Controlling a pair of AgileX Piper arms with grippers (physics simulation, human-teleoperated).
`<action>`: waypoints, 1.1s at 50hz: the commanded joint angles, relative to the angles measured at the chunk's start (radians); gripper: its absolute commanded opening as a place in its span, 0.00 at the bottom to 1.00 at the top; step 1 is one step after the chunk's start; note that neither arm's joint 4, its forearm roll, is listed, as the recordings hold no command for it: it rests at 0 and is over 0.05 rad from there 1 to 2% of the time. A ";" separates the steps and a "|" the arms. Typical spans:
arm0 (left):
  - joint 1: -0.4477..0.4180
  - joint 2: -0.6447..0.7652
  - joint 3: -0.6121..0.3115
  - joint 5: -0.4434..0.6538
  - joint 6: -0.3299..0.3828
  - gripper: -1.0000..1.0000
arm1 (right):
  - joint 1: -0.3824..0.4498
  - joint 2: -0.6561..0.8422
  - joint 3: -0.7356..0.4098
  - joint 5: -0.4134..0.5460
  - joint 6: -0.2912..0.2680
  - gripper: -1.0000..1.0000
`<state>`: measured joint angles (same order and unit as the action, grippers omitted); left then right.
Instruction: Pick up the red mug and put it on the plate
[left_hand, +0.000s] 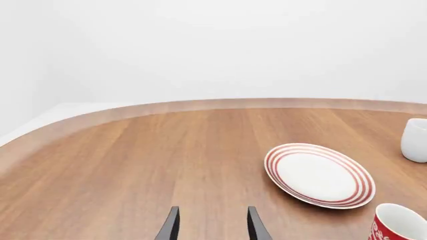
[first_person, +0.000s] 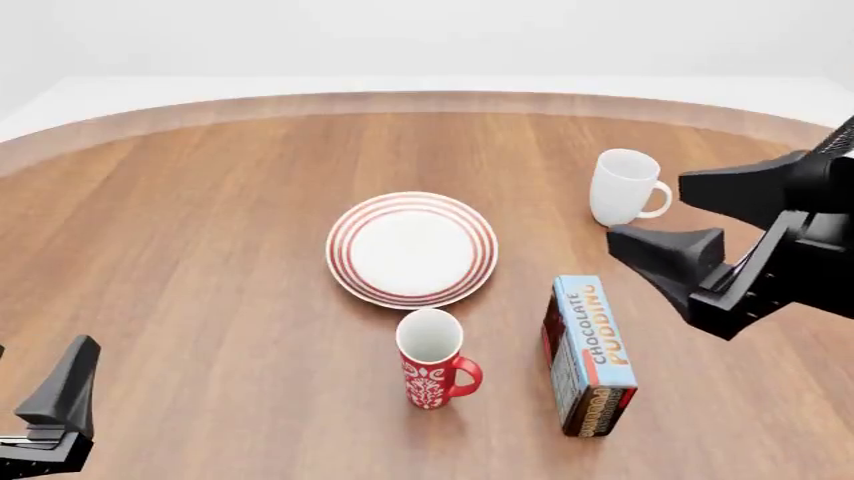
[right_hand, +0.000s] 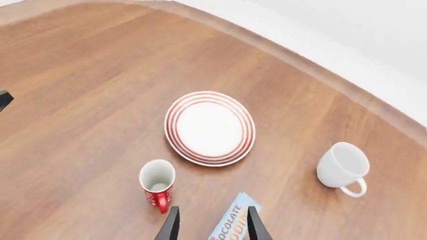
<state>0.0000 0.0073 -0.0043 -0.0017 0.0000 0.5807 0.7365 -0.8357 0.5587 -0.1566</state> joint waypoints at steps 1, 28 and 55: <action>0.000 0.000 0.000 0.000 0.000 1.00 | 0.035 0.095 -0.049 0.058 0.025 1.00; 0.000 0.000 0.000 0.000 0.000 1.00 | 0.170 0.249 -0.031 0.018 0.045 1.00; 0.000 0.000 0.000 0.000 0.000 1.00 | 0.221 0.341 0.017 -0.054 0.088 1.00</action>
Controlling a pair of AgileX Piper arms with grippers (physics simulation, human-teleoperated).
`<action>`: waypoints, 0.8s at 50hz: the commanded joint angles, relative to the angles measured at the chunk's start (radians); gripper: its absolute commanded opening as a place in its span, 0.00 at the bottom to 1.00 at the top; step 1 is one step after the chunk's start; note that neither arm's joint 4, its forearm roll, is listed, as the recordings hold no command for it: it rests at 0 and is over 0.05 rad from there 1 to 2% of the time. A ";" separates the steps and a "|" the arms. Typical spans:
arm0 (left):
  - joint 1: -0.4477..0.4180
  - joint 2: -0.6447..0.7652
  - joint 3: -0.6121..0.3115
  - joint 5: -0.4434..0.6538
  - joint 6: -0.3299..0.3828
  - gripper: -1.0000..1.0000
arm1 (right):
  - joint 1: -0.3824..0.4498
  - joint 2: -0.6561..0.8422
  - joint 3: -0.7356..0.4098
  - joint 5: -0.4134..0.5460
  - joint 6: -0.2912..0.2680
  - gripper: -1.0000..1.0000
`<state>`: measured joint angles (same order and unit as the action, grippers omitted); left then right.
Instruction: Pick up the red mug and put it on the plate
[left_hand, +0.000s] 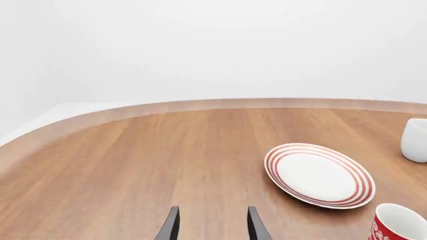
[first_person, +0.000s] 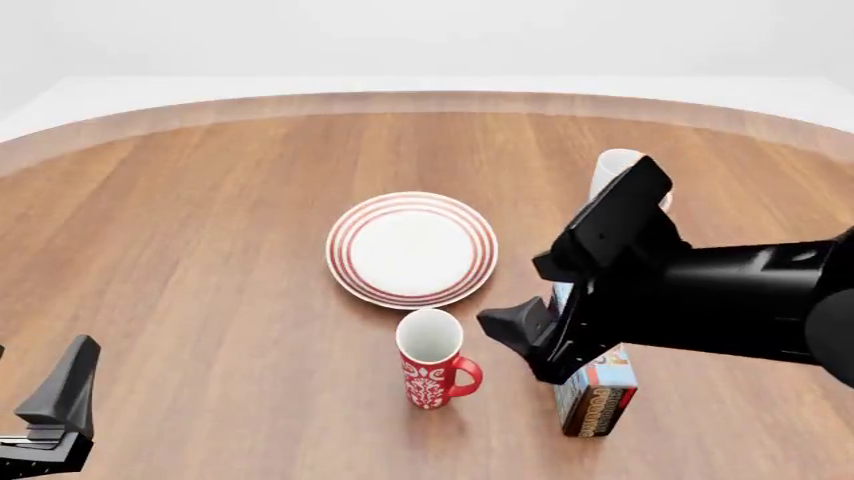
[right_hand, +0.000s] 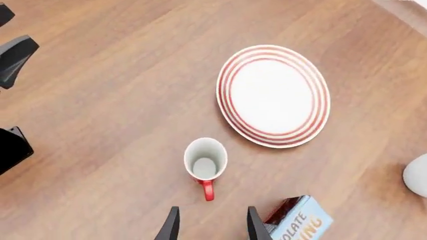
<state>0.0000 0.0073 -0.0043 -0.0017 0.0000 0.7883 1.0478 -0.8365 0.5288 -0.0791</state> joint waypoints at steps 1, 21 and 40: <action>0.000 0.000 0.000 0.000 0.000 1.00 | 0.012 0.031 0.017 -0.025 0.009 1.00; 0.000 0.000 0.000 0.000 0.000 1.00 | -0.009 0.093 0.035 -0.075 0.010 1.00; 0.000 0.000 0.000 0.000 0.000 1.00 | -0.015 0.133 0.072 -0.145 0.027 1.00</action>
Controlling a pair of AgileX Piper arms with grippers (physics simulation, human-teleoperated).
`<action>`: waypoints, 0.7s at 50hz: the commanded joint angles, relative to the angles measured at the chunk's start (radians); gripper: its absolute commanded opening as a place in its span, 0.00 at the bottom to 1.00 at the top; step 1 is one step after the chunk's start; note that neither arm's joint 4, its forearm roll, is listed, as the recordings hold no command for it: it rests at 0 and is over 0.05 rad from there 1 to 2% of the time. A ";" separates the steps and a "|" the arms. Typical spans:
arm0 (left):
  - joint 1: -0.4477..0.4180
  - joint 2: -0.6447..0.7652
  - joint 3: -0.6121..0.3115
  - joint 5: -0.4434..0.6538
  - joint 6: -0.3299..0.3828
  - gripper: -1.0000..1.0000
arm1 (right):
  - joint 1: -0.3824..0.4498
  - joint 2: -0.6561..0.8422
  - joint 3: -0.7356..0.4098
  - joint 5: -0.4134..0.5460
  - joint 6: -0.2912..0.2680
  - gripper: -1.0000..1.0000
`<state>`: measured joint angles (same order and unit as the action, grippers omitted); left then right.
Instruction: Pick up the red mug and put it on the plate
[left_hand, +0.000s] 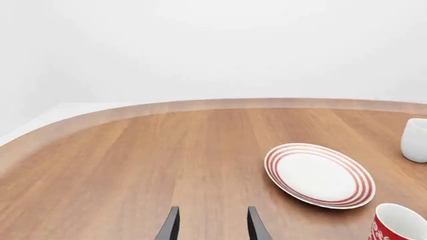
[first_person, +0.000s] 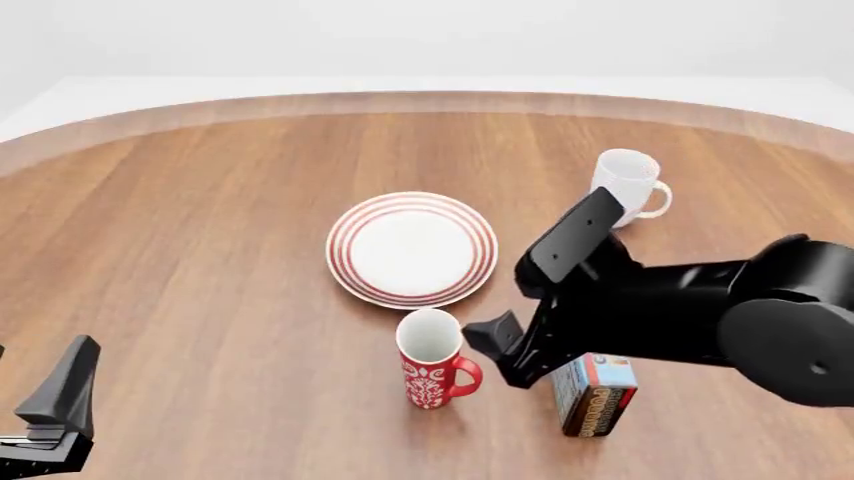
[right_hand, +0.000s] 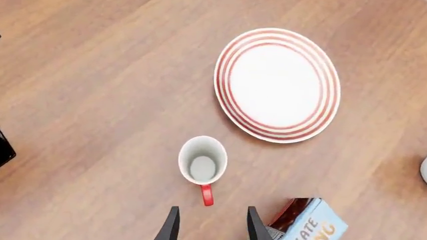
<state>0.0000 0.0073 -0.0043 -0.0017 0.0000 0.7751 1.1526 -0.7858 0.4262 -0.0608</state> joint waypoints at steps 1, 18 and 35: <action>0.000 0.000 0.000 0.000 0.000 1.00 | -0.001 0.031 0.023 -0.045 0.010 1.00; 0.000 0.000 0.000 0.000 0.000 1.00 | 0.013 0.064 0.049 -0.090 0.042 1.00; 0.000 0.000 0.000 0.000 0.000 1.00 | 0.018 0.099 0.073 -0.144 0.064 1.00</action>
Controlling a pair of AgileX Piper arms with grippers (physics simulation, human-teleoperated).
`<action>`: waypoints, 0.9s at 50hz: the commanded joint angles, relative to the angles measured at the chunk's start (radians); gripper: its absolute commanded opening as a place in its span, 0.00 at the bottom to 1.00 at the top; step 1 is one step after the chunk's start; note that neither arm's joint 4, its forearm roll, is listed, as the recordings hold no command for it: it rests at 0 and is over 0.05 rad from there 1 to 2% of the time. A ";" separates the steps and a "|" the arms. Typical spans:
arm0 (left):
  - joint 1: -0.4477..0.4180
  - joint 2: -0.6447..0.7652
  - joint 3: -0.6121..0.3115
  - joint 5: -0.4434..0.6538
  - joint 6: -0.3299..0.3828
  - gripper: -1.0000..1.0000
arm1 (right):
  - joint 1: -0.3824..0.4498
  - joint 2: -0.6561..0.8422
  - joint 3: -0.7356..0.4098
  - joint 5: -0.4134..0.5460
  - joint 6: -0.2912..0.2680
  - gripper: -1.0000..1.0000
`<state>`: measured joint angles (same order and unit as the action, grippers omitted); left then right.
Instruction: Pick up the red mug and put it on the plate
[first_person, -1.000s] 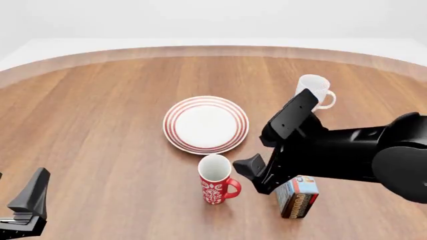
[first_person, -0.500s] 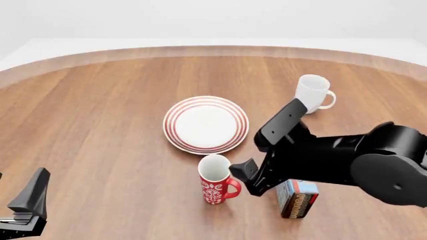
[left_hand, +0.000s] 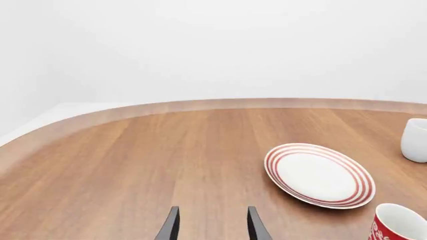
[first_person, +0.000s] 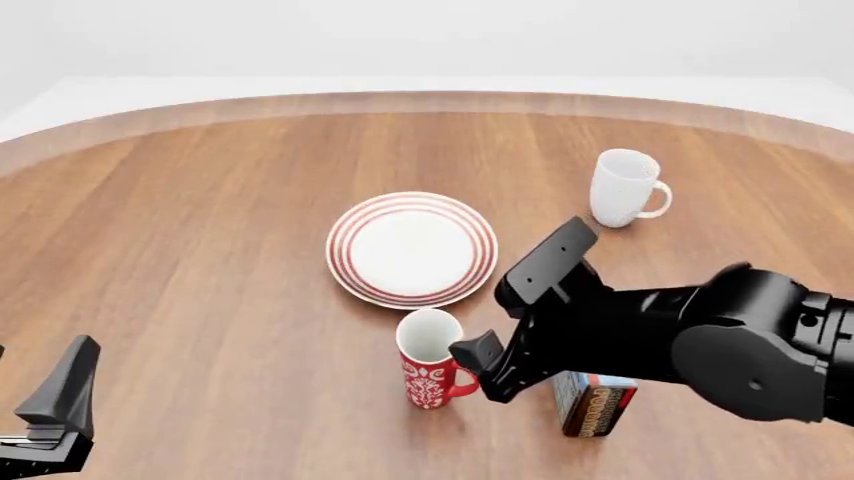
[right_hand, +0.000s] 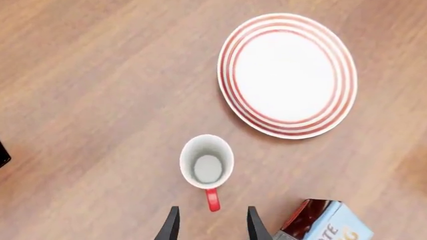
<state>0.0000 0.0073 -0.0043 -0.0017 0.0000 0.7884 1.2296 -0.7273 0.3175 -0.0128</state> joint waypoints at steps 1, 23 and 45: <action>0.000 0.000 0.000 0.000 0.000 1.00 | 0.004 0.026 0.016 -0.039 0.017 1.00; 0.000 0.000 0.000 0.000 0.000 1.00 | 0.011 0.095 0.049 -0.111 0.034 1.00; 0.000 0.000 0.000 0.000 0.000 1.00 | 0.005 0.142 0.095 -0.179 0.059 1.00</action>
<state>0.0000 0.0073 -0.0043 -0.0017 0.0000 0.7909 1.3555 -0.6513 0.1653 0.0330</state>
